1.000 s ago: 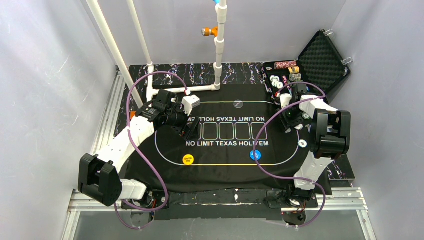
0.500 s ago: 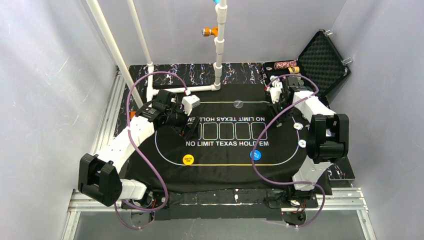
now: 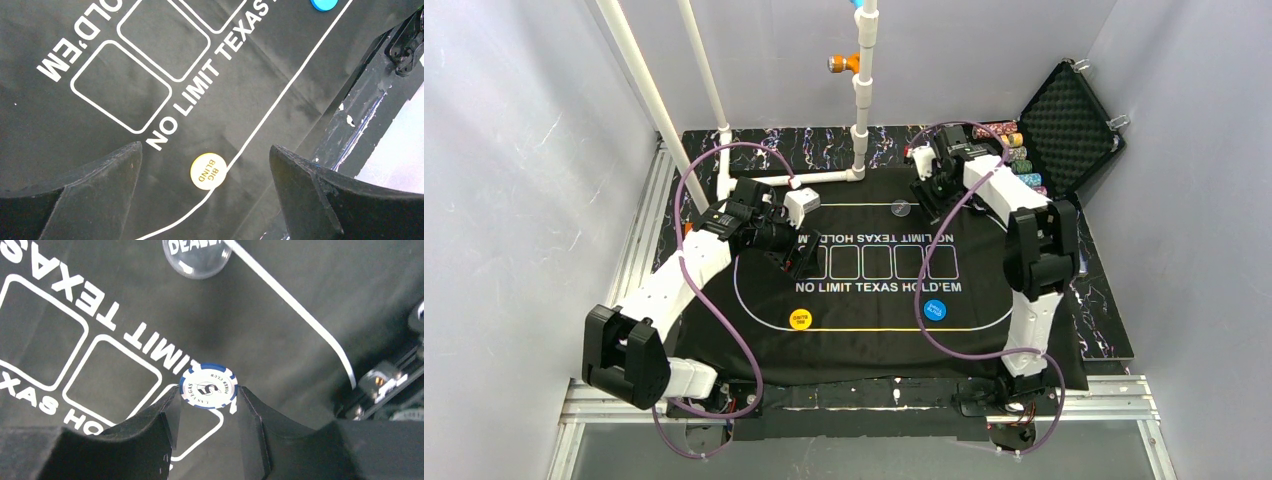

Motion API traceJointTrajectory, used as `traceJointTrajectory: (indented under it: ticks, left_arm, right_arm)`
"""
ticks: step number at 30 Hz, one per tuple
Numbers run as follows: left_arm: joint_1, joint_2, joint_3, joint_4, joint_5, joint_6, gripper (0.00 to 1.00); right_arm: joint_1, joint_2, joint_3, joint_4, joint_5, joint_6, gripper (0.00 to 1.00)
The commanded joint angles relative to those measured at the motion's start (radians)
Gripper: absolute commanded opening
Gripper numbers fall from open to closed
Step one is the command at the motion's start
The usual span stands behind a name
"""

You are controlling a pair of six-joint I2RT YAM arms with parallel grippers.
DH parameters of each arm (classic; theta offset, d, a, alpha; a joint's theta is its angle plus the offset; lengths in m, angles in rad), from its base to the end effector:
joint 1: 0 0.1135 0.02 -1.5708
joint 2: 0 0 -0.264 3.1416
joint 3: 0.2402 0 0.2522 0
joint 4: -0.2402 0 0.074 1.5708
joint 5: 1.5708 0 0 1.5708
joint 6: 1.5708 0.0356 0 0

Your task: Distribute texas hold em gaming equipment

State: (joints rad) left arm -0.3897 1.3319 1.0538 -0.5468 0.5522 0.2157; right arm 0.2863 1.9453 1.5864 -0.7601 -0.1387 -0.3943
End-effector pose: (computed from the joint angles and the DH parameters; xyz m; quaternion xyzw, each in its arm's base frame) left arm 0.2522 -0.1238 0.2838 0.3619 0.8256 -0.2834 0.3272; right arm 0.3964 0.1218 0.2310 -0.3391 0.9113 0.0554 0.2268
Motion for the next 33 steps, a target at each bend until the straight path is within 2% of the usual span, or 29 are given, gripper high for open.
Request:
traceJointTrajectory:
  ticks: [1, 15, 22, 23, 27, 29, 33]
  left_arm:
    - [0.012, -0.002, 0.013, -0.018, 0.036, -0.001, 0.98]
    - [0.029, 0.016, 0.023, -0.022, 0.046, -0.002, 0.98]
    - [0.031, 0.035, 0.027, -0.024, 0.051, -0.005, 0.98]
    - [0.032, 0.036, 0.027, -0.024, 0.051, -0.006, 0.98]
    - [0.032, 0.034, 0.025, -0.025, 0.048, -0.004, 0.98]
    - [0.033, 0.032, 0.022, -0.025, 0.049, -0.003, 0.98]
    - [0.034, 0.03, 0.019, -0.025, 0.045, -0.001, 0.98]
  right_arm:
    - [0.014, 0.092, 0.133, 0.006, 0.01, 0.027, 0.41]
    - [0.042, 0.325, 0.411, 0.056, 0.054, 0.072, 0.41]
    - [0.042, 0.426, 0.517, 0.11, 0.066, 0.119, 0.45]
    - [0.042, 0.435, 0.524, 0.107, 0.067, 0.121, 0.46]
    - [0.042, 0.444, 0.532, 0.102, 0.075, 0.123, 0.68]
    - [0.042, 0.426, 0.534, 0.095, 0.065, 0.127, 0.75]
    - [0.036, 0.345, 0.509, 0.093, 0.069, 0.122, 0.81]
